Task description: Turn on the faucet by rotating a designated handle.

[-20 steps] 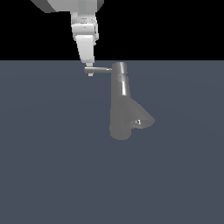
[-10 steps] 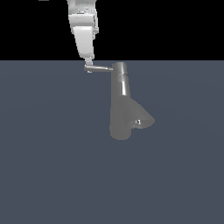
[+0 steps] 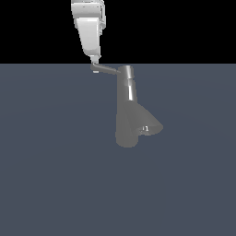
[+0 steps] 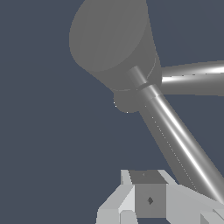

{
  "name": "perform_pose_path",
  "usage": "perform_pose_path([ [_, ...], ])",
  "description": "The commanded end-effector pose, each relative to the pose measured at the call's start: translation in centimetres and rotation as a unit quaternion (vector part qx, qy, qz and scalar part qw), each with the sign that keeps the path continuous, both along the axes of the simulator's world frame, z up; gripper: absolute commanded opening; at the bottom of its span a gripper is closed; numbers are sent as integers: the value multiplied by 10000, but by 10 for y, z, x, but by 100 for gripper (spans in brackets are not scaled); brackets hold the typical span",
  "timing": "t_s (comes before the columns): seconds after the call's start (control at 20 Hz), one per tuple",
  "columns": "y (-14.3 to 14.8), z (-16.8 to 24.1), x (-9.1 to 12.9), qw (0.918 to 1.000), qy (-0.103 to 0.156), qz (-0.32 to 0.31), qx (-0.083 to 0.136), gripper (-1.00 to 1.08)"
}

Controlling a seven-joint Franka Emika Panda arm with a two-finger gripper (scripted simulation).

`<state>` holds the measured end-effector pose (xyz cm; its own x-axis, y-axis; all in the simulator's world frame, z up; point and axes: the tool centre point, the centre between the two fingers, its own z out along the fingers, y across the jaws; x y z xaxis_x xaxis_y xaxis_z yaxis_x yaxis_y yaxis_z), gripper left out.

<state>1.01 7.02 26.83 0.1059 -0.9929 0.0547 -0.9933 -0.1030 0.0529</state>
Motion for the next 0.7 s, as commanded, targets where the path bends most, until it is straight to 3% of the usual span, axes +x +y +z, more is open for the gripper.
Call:
perform_pose_path([
  [0.0,6,1,-12,10000,56,55,2,-100],
  [0.65,-21,16,-32,10000,15,25,4,-100],
])
